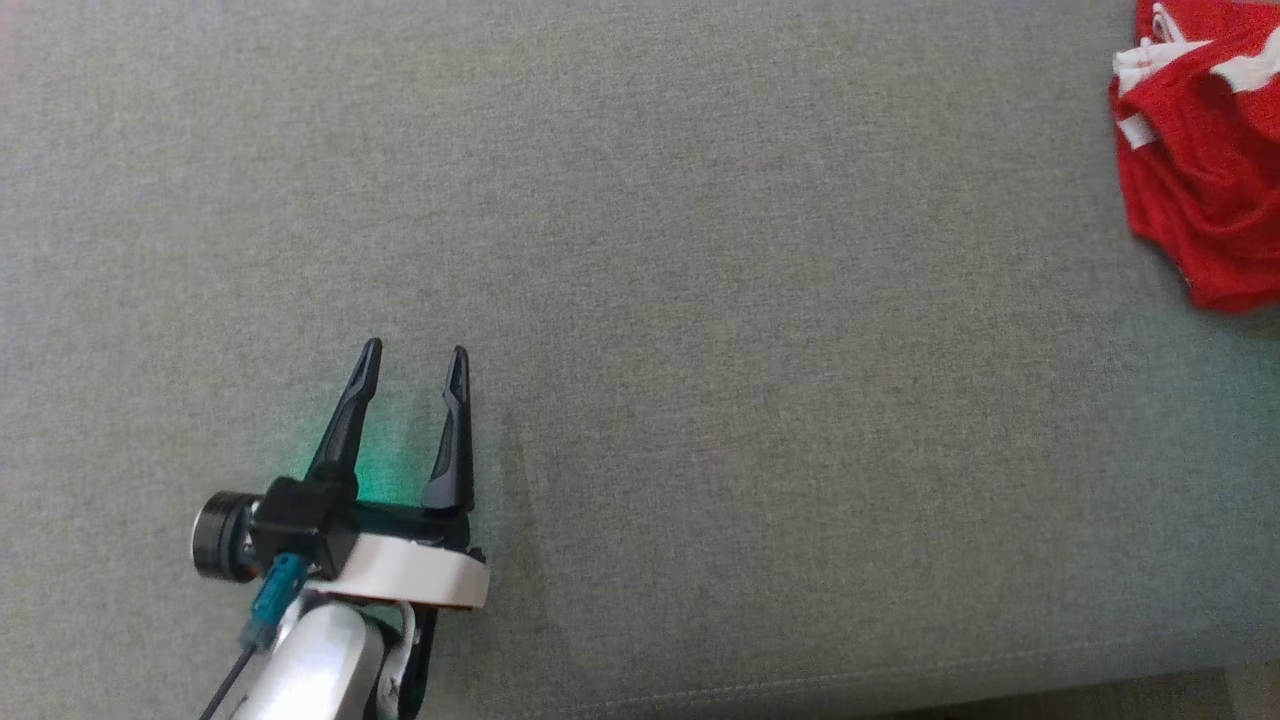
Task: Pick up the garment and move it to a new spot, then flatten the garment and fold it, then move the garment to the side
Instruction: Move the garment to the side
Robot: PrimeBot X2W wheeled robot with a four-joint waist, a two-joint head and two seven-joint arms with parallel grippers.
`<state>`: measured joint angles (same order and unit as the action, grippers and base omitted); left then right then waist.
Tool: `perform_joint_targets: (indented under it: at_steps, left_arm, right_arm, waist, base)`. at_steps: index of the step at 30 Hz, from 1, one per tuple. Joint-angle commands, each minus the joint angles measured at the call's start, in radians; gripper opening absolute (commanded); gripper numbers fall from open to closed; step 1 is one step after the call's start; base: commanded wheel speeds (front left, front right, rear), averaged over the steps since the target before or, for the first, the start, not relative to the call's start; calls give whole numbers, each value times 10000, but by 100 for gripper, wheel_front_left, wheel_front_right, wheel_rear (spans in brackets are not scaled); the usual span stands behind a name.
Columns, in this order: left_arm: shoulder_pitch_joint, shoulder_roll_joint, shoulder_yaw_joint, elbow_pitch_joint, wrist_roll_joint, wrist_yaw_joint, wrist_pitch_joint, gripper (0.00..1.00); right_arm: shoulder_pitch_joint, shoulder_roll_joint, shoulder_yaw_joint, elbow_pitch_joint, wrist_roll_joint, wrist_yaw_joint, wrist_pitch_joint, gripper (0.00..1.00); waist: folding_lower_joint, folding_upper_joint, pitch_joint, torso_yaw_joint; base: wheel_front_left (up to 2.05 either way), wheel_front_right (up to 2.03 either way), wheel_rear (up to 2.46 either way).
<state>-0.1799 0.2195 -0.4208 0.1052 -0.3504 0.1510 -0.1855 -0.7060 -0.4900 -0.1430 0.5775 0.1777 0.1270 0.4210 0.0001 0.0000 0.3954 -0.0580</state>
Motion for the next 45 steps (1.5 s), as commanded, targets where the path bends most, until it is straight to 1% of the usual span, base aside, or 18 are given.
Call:
perform_joint_targets:
  at_steps: [1,2,3,8,11,16,20,27,31,37,39,40,45]
  left_arm:
    - [-343,216,243,-349,118,67,14,100]
    - [-364,224,218,-351,126,59,37,100]
    - [-389,232,195,-349,137,54,56,100]
    - [-479,272,125,-328,153,42,123,100]
    - [-490,310,125,-311,138,57,153,100]
    - [-478,352,178,-247,44,84,160,100]
    - [-422,332,323,-136,-145,118,56,100]
    - [-61,182,700,206,-642,218,-241,100]
    - [316,168,971,409,-899,311,-392,100]
    - [1045,149,1386,590,-1217,516,-557,100]
    - [1289,148,1480,637,-1253,612,-591,100]
    - [1289,148,1480,637,-1253,612,-591,100]
    - [1808,214,1511,686,-1138,806,-642,100]
  right_arm:
    - [-220,-417,-123,-216,-148,37,-241,29]
    - [-237,-412,-247,-76,-265,37,-411,82]
    - [-244,-389,-349,60,-416,37,-579,100]
    - [-322,110,-692,573,-924,37,-1162,100]
    - [-411,460,-592,542,-1056,37,-1596,100]
    - [-564,957,243,180,-958,37,-2031,100]
    - [-533,1191,1104,-268,-692,37,-2294,100]
    - [13,1748,2362,-1064,-221,37,-2697,100]
    - [558,2196,2656,-1409,-99,37,-3068,100]
    - [1909,3166,2745,-1849,-205,37,-3791,100]
    - [2459,3552,2535,-2006,-266,37,-4051,100]
    - [2459,3552,2535,-2006,-266,37,-4051,100]
    - [3987,4245,1945,-2492,-390,37,-4569,100]
  waist:
    - [-1,0,54,-13]
    - [-1,0,76,-29]
    - [-1,0,92,-52]
    - [-1,0,83,-246]
    - [-1,0,8,-386]
    - [-1,0,-279,-586]
    - [-1,0,-697,-633]
    - [-1,0,-1668,-443]
    - [-1,0,-2191,-280]
    - [-1,0,-2819,-21]
    - [-1,0,-2998,82]
    - [-1,0,-2998,82]
    - [-1,0,-3347,334]
  base:
    - [0,0,0]
    - [0,0,0]
    - [0,0,0]
    - [0,0,0]
    - [0,0,0]
    - [0,0,0]
    - [0,0,0]
    - [0,0,0]
    - [0,0,0]
    - [0,0,0]
    - [0,0,0]
    - [0,0,0]
    - [0,0,0]
